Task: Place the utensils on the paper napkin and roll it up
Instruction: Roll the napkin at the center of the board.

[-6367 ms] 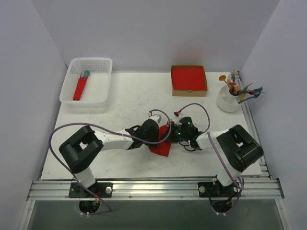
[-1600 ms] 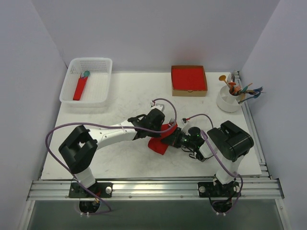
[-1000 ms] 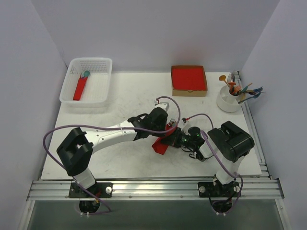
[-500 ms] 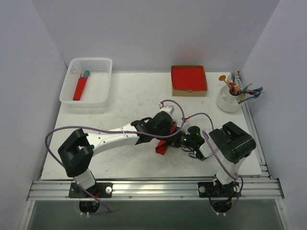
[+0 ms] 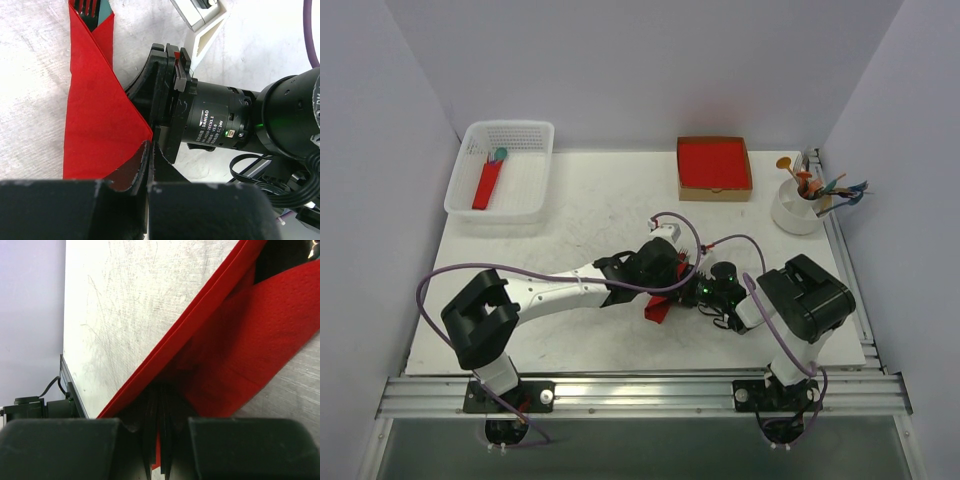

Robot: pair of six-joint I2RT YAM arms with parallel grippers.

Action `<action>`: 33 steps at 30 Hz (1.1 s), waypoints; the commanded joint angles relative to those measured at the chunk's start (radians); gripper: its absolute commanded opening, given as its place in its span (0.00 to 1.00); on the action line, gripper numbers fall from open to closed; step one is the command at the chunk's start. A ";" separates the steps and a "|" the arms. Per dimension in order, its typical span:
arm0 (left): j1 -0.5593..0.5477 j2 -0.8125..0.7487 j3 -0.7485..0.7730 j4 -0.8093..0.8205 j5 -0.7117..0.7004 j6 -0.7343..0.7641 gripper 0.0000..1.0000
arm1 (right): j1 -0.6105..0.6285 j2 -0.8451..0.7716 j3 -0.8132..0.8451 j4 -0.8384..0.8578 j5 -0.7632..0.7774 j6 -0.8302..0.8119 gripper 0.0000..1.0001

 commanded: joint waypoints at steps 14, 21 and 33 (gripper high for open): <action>0.053 -0.074 -0.039 0.082 0.023 -0.012 0.03 | -0.006 -0.107 0.023 -0.213 0.086 -0.074 0.03; 0.089 -0.108 -0.065 0.068 0.016 0.005 0.02 | -0.006 -0.165 0.054 -0.284 0.087 -0.088 0.03; 0.092 -0.101 -0.076 0.071 0.022 0.008 0.02 | -0.006 -0.256 0.063 -0.332 0.100 -0.094 0.15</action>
